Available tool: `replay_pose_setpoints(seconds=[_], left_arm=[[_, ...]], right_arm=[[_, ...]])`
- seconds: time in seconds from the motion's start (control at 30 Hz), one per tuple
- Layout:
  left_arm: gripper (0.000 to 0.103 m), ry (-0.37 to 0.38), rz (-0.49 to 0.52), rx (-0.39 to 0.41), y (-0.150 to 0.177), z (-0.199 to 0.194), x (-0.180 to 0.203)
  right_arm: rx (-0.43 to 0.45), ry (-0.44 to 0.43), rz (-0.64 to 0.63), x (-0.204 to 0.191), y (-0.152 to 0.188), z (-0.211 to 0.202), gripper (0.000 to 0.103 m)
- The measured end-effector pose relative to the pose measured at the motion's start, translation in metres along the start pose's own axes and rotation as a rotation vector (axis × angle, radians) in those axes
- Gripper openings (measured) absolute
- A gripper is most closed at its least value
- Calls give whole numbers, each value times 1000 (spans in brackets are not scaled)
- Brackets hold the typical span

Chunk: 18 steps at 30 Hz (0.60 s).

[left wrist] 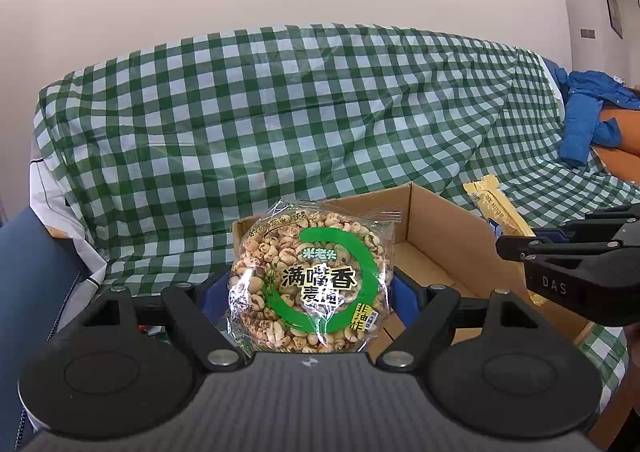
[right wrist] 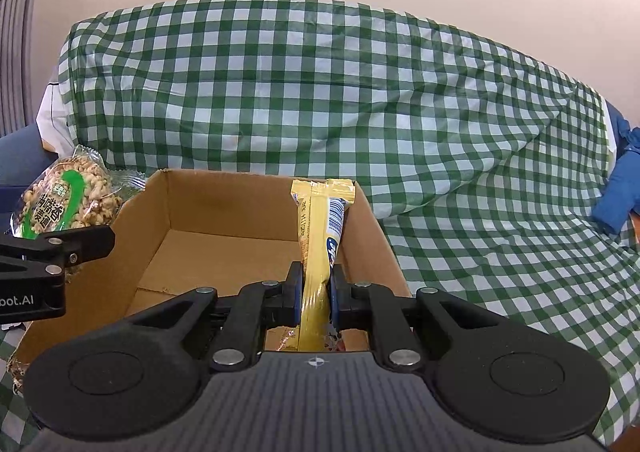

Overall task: Organize snacks
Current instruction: 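Open the right tool over the box while the left tool releases the peanut cake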

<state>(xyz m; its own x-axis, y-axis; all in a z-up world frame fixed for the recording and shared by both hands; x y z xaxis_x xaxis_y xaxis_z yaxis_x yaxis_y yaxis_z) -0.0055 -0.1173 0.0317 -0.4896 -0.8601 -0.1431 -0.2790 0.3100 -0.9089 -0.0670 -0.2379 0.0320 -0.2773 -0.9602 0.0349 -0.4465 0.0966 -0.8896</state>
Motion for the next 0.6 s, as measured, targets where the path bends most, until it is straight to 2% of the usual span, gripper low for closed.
replay_pose_setpoints(seconds=[0.6], left_arm=[[84, 4, 4, 5, 1, 0, 3]], right_arm=[[-1, -4, -11, 0, 2, 7, 14]])
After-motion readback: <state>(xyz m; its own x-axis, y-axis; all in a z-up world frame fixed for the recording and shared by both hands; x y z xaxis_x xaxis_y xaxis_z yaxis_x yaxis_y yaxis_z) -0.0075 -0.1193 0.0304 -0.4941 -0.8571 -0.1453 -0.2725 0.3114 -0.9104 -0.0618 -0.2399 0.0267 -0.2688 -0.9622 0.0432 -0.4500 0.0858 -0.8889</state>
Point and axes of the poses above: each gripper's, at about its wrist camera, not at the fingertips, and z roughly the way its jaws point, x to its right, y to its underside, the point moved 4 cm from there along z, roughly the way its jaws point, and after that the axes turned 2 degrees about -y, right-handed, at the moved point
